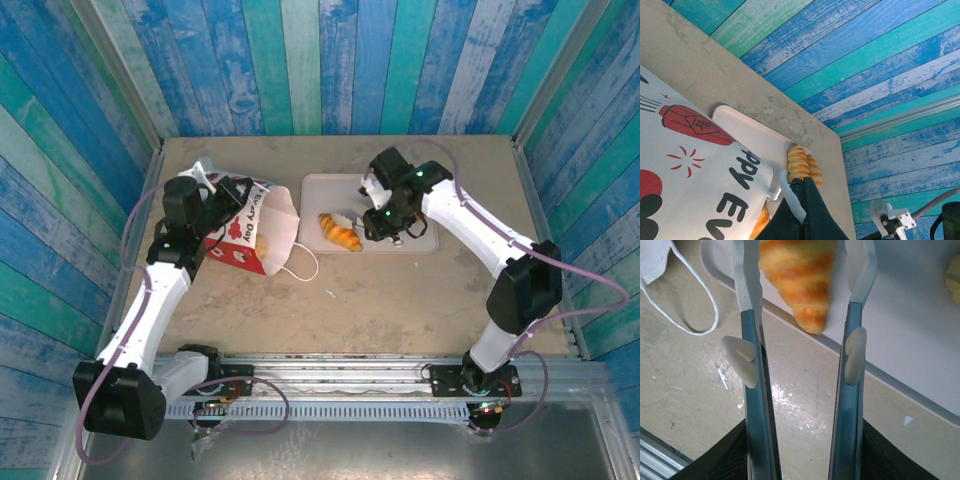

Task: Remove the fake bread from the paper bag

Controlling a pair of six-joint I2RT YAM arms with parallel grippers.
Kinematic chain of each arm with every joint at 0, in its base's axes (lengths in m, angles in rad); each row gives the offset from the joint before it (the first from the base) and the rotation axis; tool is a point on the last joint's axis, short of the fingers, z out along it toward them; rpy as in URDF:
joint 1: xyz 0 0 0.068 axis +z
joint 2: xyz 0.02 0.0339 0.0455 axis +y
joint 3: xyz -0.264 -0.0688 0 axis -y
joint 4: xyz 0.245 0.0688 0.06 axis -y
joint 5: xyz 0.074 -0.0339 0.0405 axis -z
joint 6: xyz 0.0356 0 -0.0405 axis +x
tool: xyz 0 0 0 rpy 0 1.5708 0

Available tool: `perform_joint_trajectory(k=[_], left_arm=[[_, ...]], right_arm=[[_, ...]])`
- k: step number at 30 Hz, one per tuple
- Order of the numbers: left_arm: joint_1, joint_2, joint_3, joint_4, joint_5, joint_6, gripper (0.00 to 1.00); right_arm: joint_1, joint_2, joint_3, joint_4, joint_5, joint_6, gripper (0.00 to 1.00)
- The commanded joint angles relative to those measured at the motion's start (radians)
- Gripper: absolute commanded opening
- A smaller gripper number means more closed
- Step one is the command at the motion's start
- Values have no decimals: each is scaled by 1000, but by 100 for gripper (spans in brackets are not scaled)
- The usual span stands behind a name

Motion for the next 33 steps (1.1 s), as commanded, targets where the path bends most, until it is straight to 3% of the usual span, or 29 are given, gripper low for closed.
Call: perform_joint_trajectory(k=[1, 21, 33], left_arm=[[-4, -39, -1, 9, -1, 15, 0], [-2, -37, 2, 1, -2, 14, 0], [-2, -37, -6, 6, -2, 17, 0]], right_arm=[[3, 24, 53, -67, -51, -85, 50], [33, 159, 143, -131, -7, -101, 59], [33, 215, 201, -112, 45, -33, 54]])
